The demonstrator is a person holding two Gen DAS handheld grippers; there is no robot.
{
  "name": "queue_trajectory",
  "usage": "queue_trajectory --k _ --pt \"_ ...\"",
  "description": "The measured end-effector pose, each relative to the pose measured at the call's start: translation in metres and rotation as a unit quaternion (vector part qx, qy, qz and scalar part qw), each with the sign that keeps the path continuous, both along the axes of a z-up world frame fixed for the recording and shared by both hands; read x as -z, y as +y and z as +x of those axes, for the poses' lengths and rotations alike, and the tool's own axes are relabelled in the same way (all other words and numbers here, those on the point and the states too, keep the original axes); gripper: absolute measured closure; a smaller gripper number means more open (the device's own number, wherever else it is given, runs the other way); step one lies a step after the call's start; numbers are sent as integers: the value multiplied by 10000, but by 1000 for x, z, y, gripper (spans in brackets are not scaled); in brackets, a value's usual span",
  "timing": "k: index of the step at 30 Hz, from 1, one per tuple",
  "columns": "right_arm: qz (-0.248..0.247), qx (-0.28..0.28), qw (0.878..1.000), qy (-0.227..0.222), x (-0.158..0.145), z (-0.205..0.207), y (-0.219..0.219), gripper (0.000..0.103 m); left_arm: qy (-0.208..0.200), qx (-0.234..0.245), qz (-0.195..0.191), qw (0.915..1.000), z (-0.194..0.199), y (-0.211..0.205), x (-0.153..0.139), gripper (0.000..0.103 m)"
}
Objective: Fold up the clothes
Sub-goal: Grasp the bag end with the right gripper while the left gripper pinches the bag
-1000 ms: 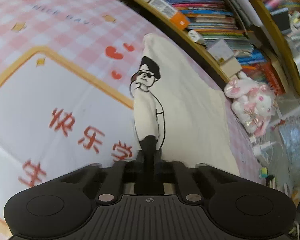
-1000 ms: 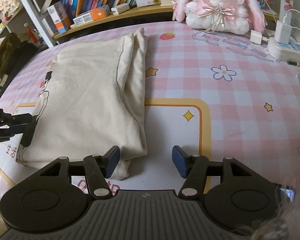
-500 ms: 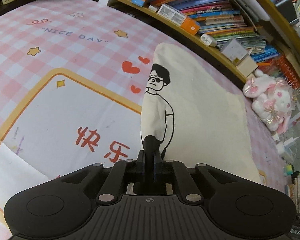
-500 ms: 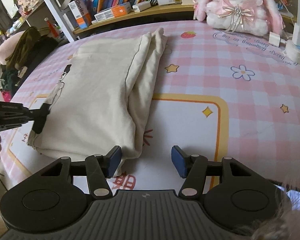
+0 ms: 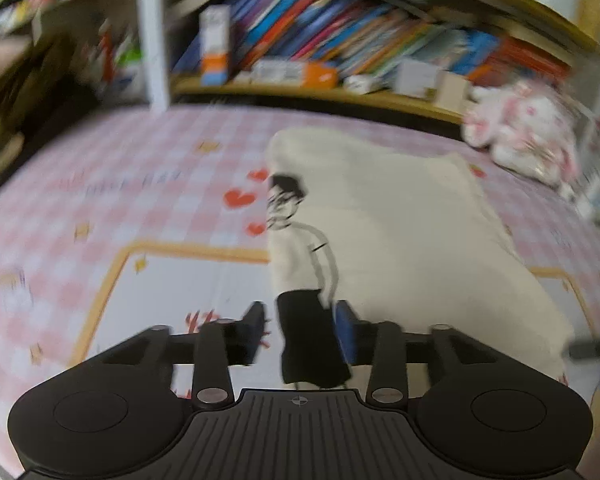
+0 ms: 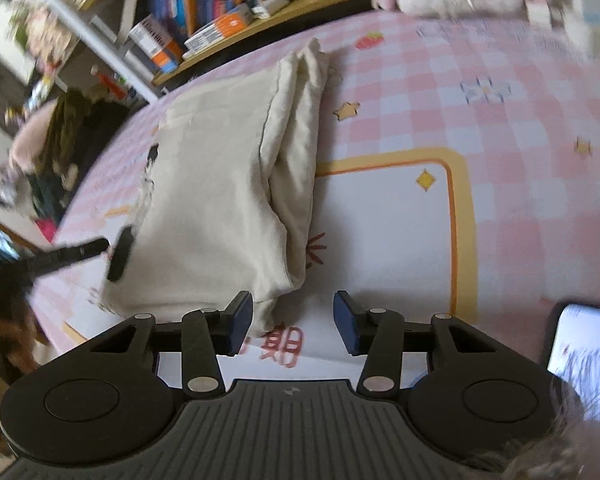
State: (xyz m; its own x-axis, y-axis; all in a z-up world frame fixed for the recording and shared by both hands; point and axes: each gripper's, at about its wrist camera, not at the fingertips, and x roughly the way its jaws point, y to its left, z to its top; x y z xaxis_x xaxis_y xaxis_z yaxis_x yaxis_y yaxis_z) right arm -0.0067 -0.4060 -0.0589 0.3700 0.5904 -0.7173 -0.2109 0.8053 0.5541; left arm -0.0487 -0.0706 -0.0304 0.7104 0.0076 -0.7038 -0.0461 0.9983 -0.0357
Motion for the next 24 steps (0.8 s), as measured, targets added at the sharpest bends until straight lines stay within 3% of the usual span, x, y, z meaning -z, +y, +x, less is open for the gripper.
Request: queue_trajectory --k 3,7,18,22,24 --pt "399 252 9984 327 3 2 -9 60 -207 376 360 9984 -9 -21 -3 33" --pt "734 494 9939 653 8 2 -18 60 -202 832 523 9950 -13 -42 0 21" --pt "1052 506 9885 961 15 11 -6 64 0 1980 538 9787 -23 -82 11 18" --pt "1186 518 9857 1077 18 16 -1 92 109 2330 710 9698 -23 -99 19 18" --pt "1249 505 9851 1068 15 17 -1 96 145 2516 888 9636 -24 -108 23 18"
